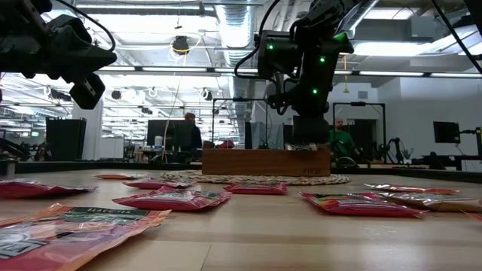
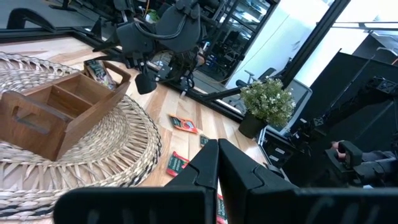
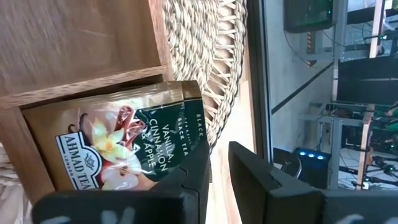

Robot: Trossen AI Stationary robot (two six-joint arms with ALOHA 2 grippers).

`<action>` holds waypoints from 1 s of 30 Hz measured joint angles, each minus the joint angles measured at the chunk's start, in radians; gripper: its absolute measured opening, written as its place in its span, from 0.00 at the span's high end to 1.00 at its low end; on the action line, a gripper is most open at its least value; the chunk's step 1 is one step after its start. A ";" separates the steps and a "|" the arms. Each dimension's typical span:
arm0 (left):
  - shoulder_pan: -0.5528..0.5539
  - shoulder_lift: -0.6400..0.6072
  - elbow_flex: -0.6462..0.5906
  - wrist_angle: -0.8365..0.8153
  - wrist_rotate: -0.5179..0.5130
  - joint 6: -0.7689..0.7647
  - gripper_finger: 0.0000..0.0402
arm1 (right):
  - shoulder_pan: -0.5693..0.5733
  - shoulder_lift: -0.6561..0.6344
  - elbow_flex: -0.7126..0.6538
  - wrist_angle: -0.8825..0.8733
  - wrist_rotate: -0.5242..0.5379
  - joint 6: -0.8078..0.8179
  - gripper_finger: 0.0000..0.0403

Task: Pick & Place Tea
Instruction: Put the right brown tea bag into the right slot of the wooden organizer

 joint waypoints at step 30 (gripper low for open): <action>0.000 0.000 0.000 0.000 -0.003 0.000 1.00 | 0.358 -0.101 0.377 -0.515 -0.906 0.268 0.88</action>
